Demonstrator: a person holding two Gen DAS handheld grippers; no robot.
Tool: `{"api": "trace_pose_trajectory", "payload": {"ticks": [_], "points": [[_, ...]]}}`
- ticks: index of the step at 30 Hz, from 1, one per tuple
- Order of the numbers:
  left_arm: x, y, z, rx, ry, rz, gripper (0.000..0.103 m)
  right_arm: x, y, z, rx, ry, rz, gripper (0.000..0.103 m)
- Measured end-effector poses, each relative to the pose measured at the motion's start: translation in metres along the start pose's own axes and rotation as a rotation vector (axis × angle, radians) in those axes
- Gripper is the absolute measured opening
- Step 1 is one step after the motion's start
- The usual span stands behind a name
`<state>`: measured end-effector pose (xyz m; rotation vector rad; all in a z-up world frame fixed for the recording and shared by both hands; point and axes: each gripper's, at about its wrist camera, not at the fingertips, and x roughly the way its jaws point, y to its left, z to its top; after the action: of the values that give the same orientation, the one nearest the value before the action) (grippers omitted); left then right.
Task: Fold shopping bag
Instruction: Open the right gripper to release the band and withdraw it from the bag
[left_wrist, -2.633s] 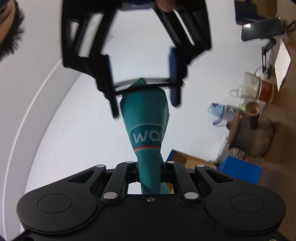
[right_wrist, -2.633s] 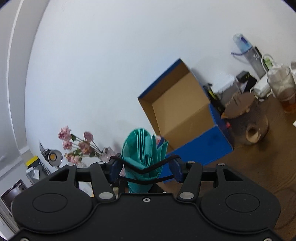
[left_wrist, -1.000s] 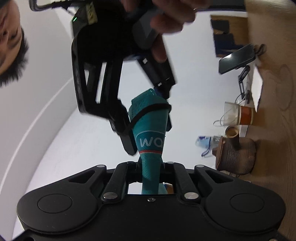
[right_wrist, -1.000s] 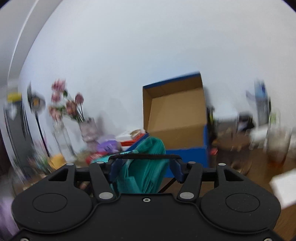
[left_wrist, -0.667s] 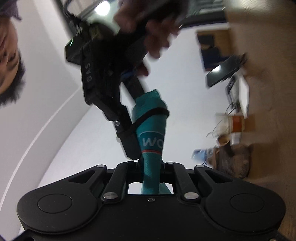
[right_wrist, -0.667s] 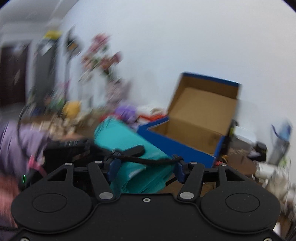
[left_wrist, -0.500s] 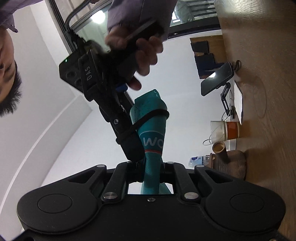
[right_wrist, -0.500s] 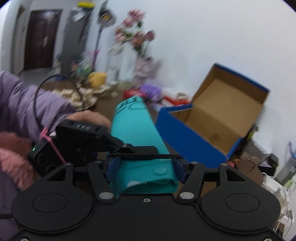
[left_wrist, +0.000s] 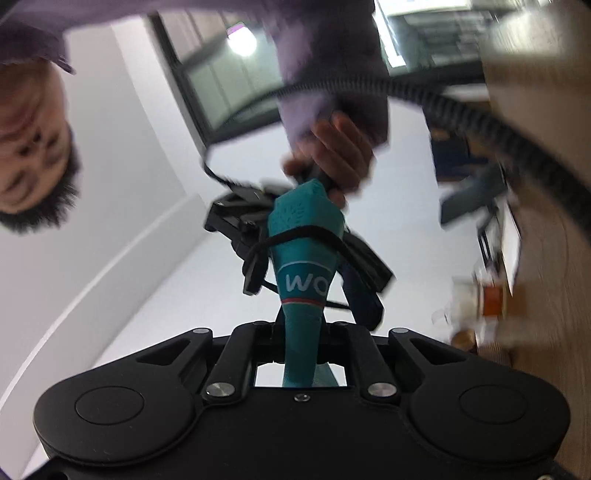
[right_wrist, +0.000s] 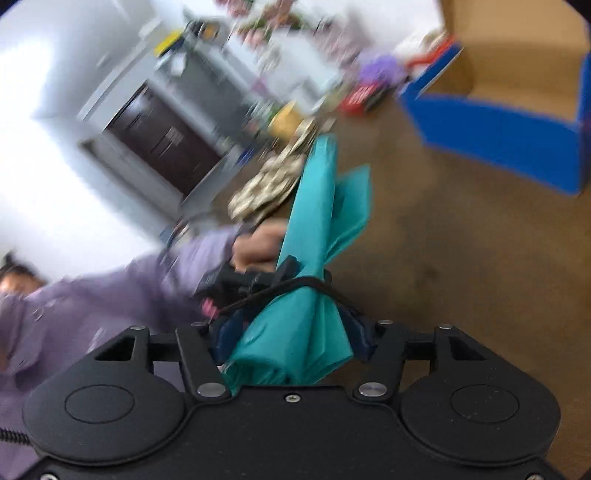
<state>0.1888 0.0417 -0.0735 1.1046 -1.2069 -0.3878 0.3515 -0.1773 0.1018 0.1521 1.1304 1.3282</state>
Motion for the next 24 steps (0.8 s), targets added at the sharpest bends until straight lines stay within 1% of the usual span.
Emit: {"api": "trace_pose_trajectory", "payload": {"ticks": [2, 3, 4, 5, 7, 8, 9, 12, 13, 14, 15, 17, 18, 19, 20, 21, 22, 23, 24], "points": [[0.001, -0.003, 0.008, -0.016, -0.06, -0.016, 0.011, 0.009, 0.002, 0.004, -0.036, 0.094, 0.028, 0.06], [0.0, -0.004, 0.012, -0.02, -0.069, -0.041, 0.011, 0.011, 0.002, 0.007, -0.046, 0.127, 0.026, 0.06], [-0.001, -0.006, 0.013, -0.02, -0.073, -0.056, 0.011, 0.015, 0.004, 0.01, -0.07, 0.191, 0.007, 0.06], [-0.002, -0.007, 0.013, -0.02, -0.077, -0.07, 0.011, 0.017, 0.006, 0.01, -0.082, 0.22, -0.012, 0.06], [-0.006, -0.011, 0.012, -0.012, -0.082, -0.125, 0.011, 0.017, 0.009, 0.013, -0.109, 0.304, -0.098, 0.059], [-0.008, -0.012, 0.012, -0.008, -0.084, -0.152, 0.011, 0.015, 0.008, 0.015, -0.11, 0.312, -0.105, 0.058], [-0.008, -0.013, 0.013, -0.007, -0.088, -0.168, 0.011, 0.014, 0.008, 0.018, -0.116, 0.339, -0.122, 0.058], [-0.006, -0.016, 0.014, -0.005, -0.106, -0.191, 0.011, 0.003, 0.009, 0.027, -0.12, 0.404, -0.141, 0.059], [-0.007, -0.017, 0.014, -0.002, -0.113, -0.196, 0.011, 0.0, 0.01, 0.029, -0.119, 0.431, -0.15, 0.062], [-0.007, -0.02, 0.014, 0.009, -0.137, -0.201, 0.011, -0.002, 0.01, 0.031, -0.122, 0.449, -0.178, 0.07], [-0.008, -0.024, 0.014, 0.02, -0.163, -0.207, 0.011, -0.005, 0.01, 0.034, -0.124, 0.472, -0.261, 0.084], [-0.01, -0.028, 0.016, 0.015, -0.159, -0.232, 0.011, -0.011, 0.006, 0.041, -0.1, 0.524, -0.42, 0.084], [-0.005, -0.028, 0.014, -0.01, -0.111, -0.231, 0.011, -0.014, 0.006, 0.042, -0.094, 0.535, -0.451, 0.084], [0.001, -0.027, 0.013, -0.036, -0.061, -0.229, 0.011, -0.021, 0.008, 0.044, -0.095, 0.552, -0.524, 0.084], [0.006, -0.026, 0.011, -0.063, -0.011, -0.227, 0.011, -0.028, 0.019, 0.044, -0.134, 0.531, -0.59, 0.084], [0.013, -0.022, 0.007, -0.103, 0.062, -0.226, 0.011, -0.035, 0.029, 0.044, -0.174, 0.505, -0.653, 0.084], [0.02, -0.018, 0.002, -0.144, 0.138, -0.224, 0.011, -0.043, 0.042, 0.041, -0.225, 0.45, -0.707, 0.082], [0.025, -0.017, -0.001, -0.167, 0.173, -0.225, 0.01, -0.052, 0.062, 0.036, -0.31, 0.352, -0.8, 0.082], [0.03, -0.015, -0.005, -0.199, 0.218, -0.228, 0.01, -0.055, 0.071, 0.032, -0.354, 0.303, -0.844, 0.083]]}}
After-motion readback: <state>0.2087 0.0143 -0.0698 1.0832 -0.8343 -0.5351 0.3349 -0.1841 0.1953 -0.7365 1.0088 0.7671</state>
